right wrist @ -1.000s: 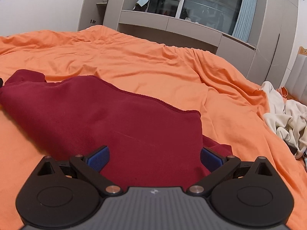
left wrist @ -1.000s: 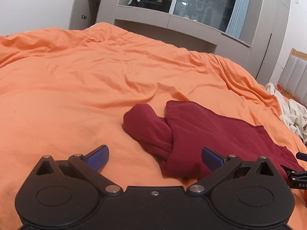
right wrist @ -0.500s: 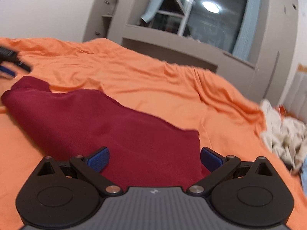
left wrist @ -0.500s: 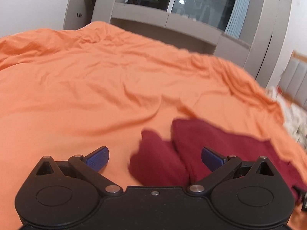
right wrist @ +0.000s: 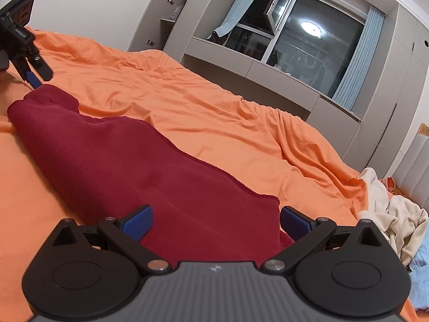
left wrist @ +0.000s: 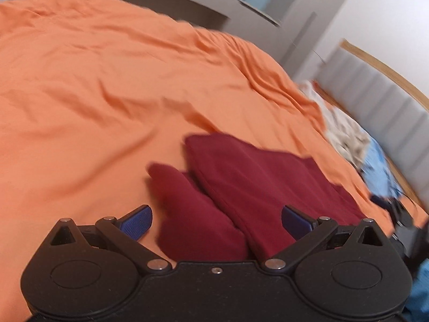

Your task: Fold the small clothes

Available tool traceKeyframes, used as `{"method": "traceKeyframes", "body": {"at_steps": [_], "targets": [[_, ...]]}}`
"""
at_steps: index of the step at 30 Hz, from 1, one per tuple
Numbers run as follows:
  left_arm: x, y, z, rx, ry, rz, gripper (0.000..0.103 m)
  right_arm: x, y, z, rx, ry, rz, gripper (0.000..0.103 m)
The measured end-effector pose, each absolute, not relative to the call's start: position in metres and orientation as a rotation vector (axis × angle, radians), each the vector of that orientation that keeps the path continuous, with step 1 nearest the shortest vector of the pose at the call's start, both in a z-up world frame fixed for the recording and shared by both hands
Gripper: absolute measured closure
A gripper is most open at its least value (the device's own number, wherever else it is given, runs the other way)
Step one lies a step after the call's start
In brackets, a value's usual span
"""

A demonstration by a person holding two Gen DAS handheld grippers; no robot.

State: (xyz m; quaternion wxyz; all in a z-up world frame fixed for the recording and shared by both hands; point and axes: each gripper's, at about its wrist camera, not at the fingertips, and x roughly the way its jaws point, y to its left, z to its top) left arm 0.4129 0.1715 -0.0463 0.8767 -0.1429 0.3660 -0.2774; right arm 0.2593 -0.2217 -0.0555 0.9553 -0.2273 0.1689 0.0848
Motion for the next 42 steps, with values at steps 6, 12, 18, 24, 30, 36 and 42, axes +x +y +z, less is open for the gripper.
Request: {"method": "traceKeyframes", "body": {"at_steps": [6,12,18,24,30,36,42], "targets": [[0.414,0.173,-0.043,-0.322,0.845,-0.659,0.003,0.259,-0.221,-0.056,-0.462,0.345,0.17,0.0],[0.408,0.189,-0.009,-0.523,0.767,-0.757,0.003,0.259,-0.221,-0.056,-0.462,0.346,0.17,0.0],[0.389,0.184,-0.004,-0.557,0.787,-0.733,0.001,0.258,-0.222,-0.056,-0.462,0.346,0.168,0.0],[0.365,0.175,-0.005,-0.454,0.763,-0.59,0.001,0.252,-0.223,-0.057,-0.473,0.324,0.158,0.0],[0.329,0.16,-0.001,-0.474,0.7,-0.419,0.001,0.244,-0.219,-0.056,-0.493,0.282,0.147,0.0],[0.303,0.13,-0.025,-0.686,0.749,-0.382,0.001,0.239,-0.217,-0.053,-0.505,0.305,0.127,0.0],[0.289,0.096,-0.041,-0.814,0.735,-0.412,0.001,0.247,-0.242,-0.045,-0.371,0.398,0.087,0.0]]}}
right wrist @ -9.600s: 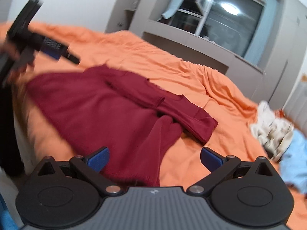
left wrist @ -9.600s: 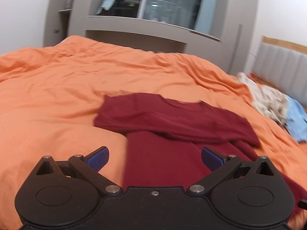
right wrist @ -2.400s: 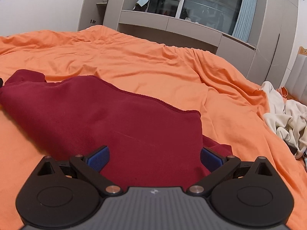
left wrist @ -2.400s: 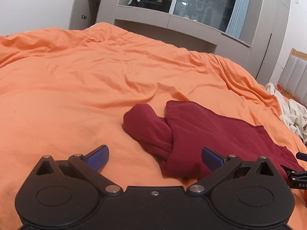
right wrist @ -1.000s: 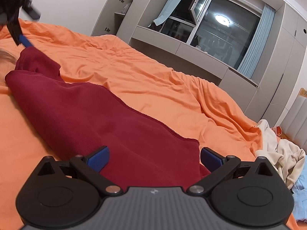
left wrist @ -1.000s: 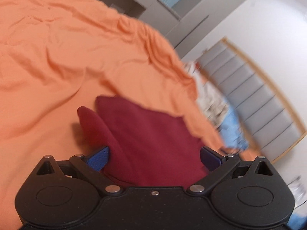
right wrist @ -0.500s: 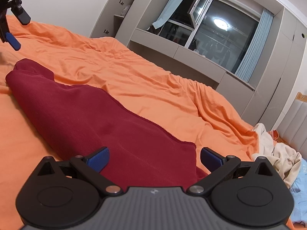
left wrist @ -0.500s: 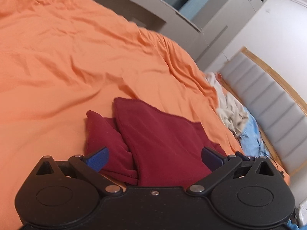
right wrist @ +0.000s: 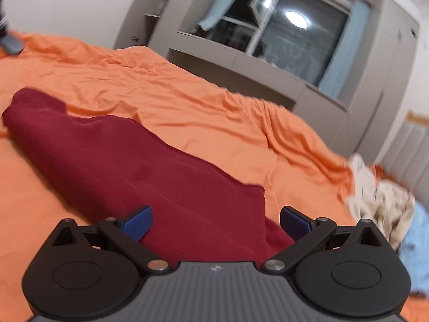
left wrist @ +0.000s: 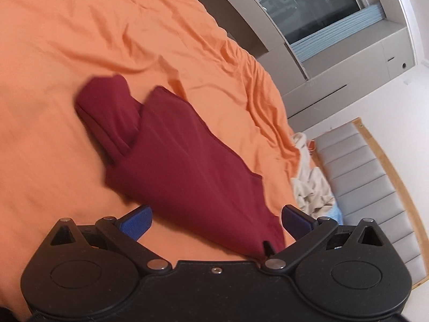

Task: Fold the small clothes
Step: 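Grasp the end of the folded sweater with the left tool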

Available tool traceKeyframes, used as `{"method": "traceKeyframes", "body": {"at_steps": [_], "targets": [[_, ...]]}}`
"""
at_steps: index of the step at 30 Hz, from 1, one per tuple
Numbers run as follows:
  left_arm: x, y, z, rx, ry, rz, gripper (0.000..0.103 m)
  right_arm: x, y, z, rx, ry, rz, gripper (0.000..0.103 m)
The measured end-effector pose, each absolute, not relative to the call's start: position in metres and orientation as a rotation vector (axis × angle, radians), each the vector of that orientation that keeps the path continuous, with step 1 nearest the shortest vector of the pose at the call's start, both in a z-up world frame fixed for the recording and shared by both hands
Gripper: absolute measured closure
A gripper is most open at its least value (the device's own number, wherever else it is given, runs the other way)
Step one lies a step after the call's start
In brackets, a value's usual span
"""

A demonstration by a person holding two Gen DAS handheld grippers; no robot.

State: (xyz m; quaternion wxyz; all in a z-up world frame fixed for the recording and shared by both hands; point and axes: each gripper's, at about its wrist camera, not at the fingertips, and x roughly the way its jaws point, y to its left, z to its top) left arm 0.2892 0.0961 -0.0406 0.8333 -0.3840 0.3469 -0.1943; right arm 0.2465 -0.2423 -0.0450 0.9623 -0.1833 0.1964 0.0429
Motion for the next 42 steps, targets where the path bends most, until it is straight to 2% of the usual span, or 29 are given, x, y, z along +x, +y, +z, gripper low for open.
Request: {"method": "traceKeyframes", "body": {"at_steps": [6,9,15,27,35,42], "targets": [[0.305,0.059,-0.06,-0.81,0.786,-0.41,0.001,0.253,-0.27,-0.038,-0.232,0.434,0.052,0.0],[0.312,0.054,-0.065,-0.795,0.741,-0.332,0.001,0.255,-0.274,-0.039,-0.22,0.446,0.049,0.0],[0.331,0.065,-0.07,-0.833,0.695,-0.232,0.001,0.252,-0.261,-0.045,-0.277,0.437,0.045,0.0],[0.323,0.064,-0.072,-0.726,0.579,-0.235,0.003,0.261,-0.194,-0.044,-0.502,0.294,0.137,0.0],[0.32,0.065,-0.074,-0.688,0.557,-0.198,0.007,0.293,-0.171,-0.063,-0.414,0.407,0.237,0.0],[0.319,0.06,-0.079,-0.637,0.566,-0.209,0.003,0.299,-0.195,-0.074,-0.242,0.456,0.281,0.0]]}}
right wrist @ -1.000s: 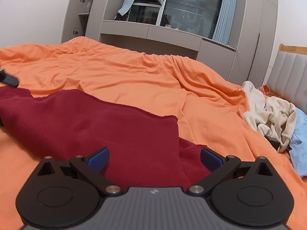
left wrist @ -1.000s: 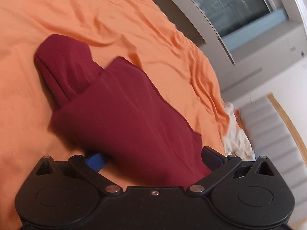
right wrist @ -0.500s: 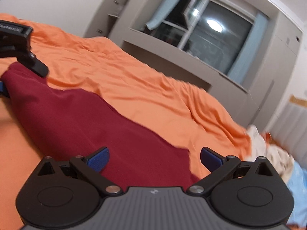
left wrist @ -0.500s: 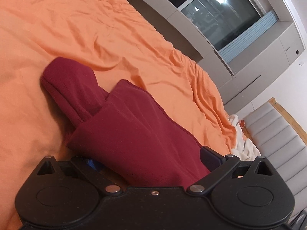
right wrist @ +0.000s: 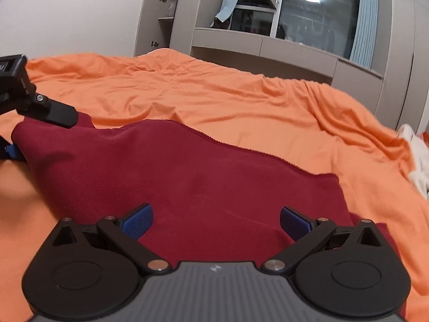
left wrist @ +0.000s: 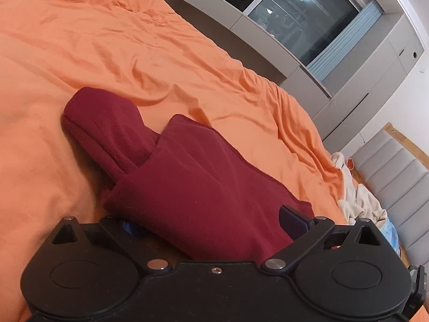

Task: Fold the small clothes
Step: 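Grasp the end of the folded sweater with the left tool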

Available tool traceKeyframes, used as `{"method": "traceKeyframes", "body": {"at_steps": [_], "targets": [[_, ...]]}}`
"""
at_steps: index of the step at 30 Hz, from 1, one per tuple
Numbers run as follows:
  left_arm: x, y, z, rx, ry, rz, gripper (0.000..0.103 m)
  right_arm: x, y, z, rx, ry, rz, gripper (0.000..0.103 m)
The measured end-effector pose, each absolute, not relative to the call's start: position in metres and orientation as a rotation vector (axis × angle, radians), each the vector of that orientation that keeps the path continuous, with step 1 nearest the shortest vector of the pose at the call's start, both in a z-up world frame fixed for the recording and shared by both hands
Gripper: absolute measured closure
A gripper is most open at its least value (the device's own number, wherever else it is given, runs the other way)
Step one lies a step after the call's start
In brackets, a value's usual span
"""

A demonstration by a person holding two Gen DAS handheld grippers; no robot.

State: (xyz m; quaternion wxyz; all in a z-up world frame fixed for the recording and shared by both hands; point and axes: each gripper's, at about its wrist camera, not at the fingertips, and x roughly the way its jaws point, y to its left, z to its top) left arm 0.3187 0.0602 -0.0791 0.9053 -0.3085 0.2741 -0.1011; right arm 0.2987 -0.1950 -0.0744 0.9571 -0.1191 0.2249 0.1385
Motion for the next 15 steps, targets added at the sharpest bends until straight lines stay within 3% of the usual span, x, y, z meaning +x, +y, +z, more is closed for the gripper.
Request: {"method": "traceKeyframes", "body": {"at_steps": [15], "targets": [[0.3125,0.069,-0.0774,-0.664,0.523,-0.143,0.01,0.2944,-0.1876,-0.0758,-0.278,0.43,0.257,0.0]]}}
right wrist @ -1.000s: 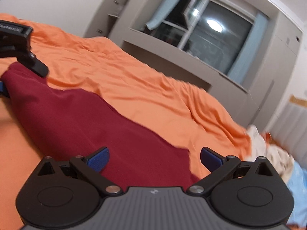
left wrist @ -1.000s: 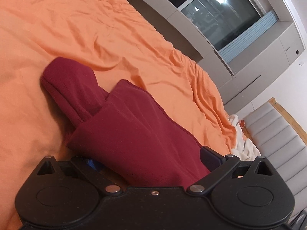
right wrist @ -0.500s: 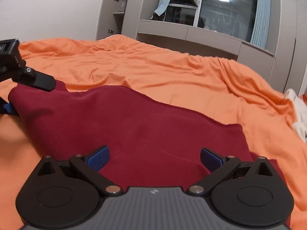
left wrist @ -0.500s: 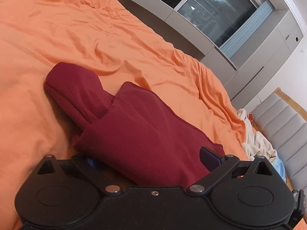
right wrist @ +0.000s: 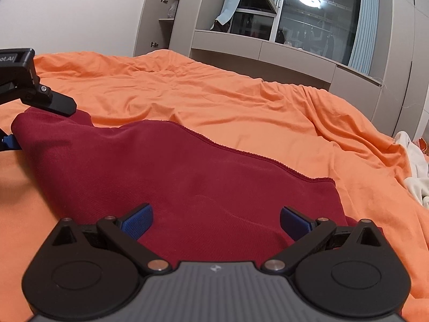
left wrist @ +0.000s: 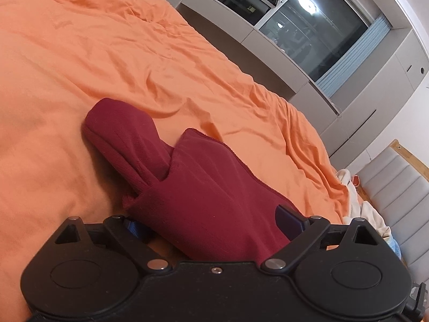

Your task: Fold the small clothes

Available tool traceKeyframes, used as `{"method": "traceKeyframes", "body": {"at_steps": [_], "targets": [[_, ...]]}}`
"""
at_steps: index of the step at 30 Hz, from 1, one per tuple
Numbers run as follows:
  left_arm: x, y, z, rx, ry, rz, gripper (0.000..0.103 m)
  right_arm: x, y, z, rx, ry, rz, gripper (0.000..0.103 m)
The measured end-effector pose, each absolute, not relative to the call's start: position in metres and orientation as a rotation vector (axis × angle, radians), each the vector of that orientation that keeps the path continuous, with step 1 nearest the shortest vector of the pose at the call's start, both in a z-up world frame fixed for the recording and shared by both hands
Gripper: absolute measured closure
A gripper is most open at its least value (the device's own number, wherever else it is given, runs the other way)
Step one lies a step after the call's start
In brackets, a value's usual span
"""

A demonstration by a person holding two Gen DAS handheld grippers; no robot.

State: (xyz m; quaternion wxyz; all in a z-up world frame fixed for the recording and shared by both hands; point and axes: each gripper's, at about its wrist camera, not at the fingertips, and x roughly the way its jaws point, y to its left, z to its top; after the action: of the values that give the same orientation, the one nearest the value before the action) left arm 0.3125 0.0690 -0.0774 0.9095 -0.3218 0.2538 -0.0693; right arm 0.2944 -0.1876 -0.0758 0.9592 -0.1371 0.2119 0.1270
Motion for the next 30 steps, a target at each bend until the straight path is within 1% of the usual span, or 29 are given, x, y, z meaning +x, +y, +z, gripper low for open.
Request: {"method": "traceKeyframes", "body": {"at_steps": [5,8,10,11,12,13,15,17,19,22,25,27,30], "targets": [[0.313,0.07,-0.079,-0.664,0.522,-0.127,0.014,0.293,-0.186,-0.077,-0.285,0.422,0.253,0.0],[0.314,0.075,-0.08,-0.685,0.523,-0.096,0.025,0.291,-0.186,-0.078,-0.282,0.42,0.253,0.0],[0.314,0.079,-0.082,-0.699,0.528,-0.07,0.041,0.291,-0.185,-0.078,-0.284,0.418,0.252,0.0],[0.315,0.08,-0.083,-0.702,0.532,-0.055,0.045,0.291,-0.185,-0.078,-0.287,0.416,0.25,0.0],[0.316,0.08,-0.084,-0.705,0.537,-0.045,0.053,0.291,-0.184,-0.078,-0.29,0.415,0.249,0.0],[0.317,0.081,-0.085,-0.708,0.538,-0.038,0.057,0.291,-0.184,-0.078,-0.293,0.414,0.247,0.0],[0.317,0.08,-0.085,-0.705,0.53,-0.033,0.06,0.29,-0.182,-0.078,-0.298,0.411,0.244,0.0],[0.318,0.078,-0.084,-0.692,0.519,-0.03,0.066,0.29,-0.181,-0.078,-0.303,0.408,0.241,0.0],[0.32,0.077,-0.083,-0.676,0.518,-0.026,0.075,0.289,-0.18,-0.075,-0.314,0.409,0.238,0.0],[0.327,0.071,-0.072,-0.609,0.525,-0.03,0.082,0.289,-0.184,-0.066,-0.307,0.443,0.248,0.0],[0.335,0.06,-0.054,-0.487,0.516,-0.056,0.086,0.29,-0.2,-0.052,-0.245,0.492,0.263,0.0],[0.34,0.05,-0.04,-0.409,0.503,-0.082,0.087,0.288,-0.218,-0.04,-0.213,0.504,0.241,0.0],[0.348,0.031,-0.017,-0.295,0.485,-0.137,0.088,0.285,-0.252,-0.019,-0.183,0.472,0.161,0.0]]}}
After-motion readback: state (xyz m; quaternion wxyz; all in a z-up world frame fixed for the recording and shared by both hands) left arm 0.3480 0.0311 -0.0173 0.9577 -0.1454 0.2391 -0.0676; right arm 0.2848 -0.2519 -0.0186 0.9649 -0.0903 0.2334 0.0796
